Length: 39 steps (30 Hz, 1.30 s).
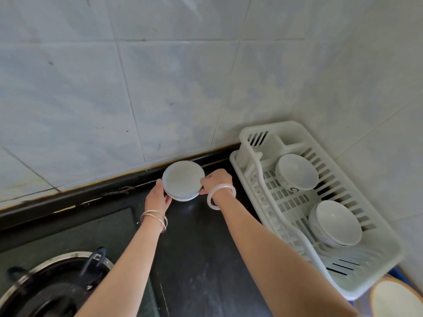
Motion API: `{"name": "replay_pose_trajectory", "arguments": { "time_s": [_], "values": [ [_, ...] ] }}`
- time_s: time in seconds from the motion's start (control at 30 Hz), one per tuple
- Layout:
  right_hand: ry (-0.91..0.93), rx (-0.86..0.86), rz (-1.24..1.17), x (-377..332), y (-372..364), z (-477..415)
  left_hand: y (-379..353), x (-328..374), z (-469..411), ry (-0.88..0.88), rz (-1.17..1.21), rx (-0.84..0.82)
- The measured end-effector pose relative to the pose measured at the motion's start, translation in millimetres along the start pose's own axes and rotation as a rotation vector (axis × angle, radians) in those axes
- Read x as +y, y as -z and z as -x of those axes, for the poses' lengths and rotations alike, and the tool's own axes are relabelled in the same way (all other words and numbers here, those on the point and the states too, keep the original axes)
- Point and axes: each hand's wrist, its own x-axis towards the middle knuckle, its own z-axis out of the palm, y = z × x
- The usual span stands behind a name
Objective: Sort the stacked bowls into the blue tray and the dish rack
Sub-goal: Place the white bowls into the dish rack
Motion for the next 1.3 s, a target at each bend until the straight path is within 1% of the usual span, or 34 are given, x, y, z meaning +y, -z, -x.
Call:
{"name": "replay_pose_trajectory", "arguments": {
  "time_s": [0.13, 0.2, 0.27, 0.4, 0.47, 0.53, 0.6, 0.83, 0.93, 1.07, 1.17, 1.3],
  "values": [
    [0.013, -0.022, 0.075, 3.0, -1.8, -1.1, 1.2, -1.3, -1.5, -0.049, -0.087, -0.031],
    [0.011, -0.04, 0.055, 4.1, -1.9, -3.8, 1.8, -0.6, -3.0, -0.057, -0.107, -0.051],
    [-0.003, -0.076, -0.016, 4.8, -2.1, -5.5, 2.5, 1.2, -4.4, -0.045, -0.103, -0.065],
    [-0.099, -0.259, -0.274, 9.1, -5.9, -2.9, 2.7, 6.5, -1.6, -0.011, -0.121, -0.06],
    [-0.086, -0.266, -0.34, 13.7, -7.0, -0.7, 1.9, 9.5, 3.6, -0.006, -0.139, -0.061],
    [-0.068, -0.223, -0.365, 18.6, -3.6, 2.5, -0.1, 12.9, 10.8, -0.022, -0.172, -0.083],
    [-0.064, -0.193, -0.44, 22.2, 5.3, 8.1, -4.6, 17.2, 21.0, -0.048, -0.192, -0.133],
    [0.019, -0.044, -0.587, 26.1, 79.5, 45.6, -52.5, 37.9, 72.6, -0.116, -0.229, -0.387],
    [0.023, 0.043, -0.615, 31.5, 119.5, 62.1, -81.5, 38.0, 96.5, -0.118, -0.279, -0.508],
    [-0.01, 0.157, -0.667, 51.3, 161.1, 74.9, -124.1, 25.2, 120.1, -0.067, -0.355, -0.627],
    [-0.069, 0.226, -0.715, 74.5, 181.5, 77.8, -154.6, 6.8, 126.6, -0.047, -0.477, -0.683],
    [-0.144, 0.274, -0.765, 107.1, 195.9, 76.5, -190.8, -20.6, 121.4, -0.067, -0.745, -0.731]
  ]
}}
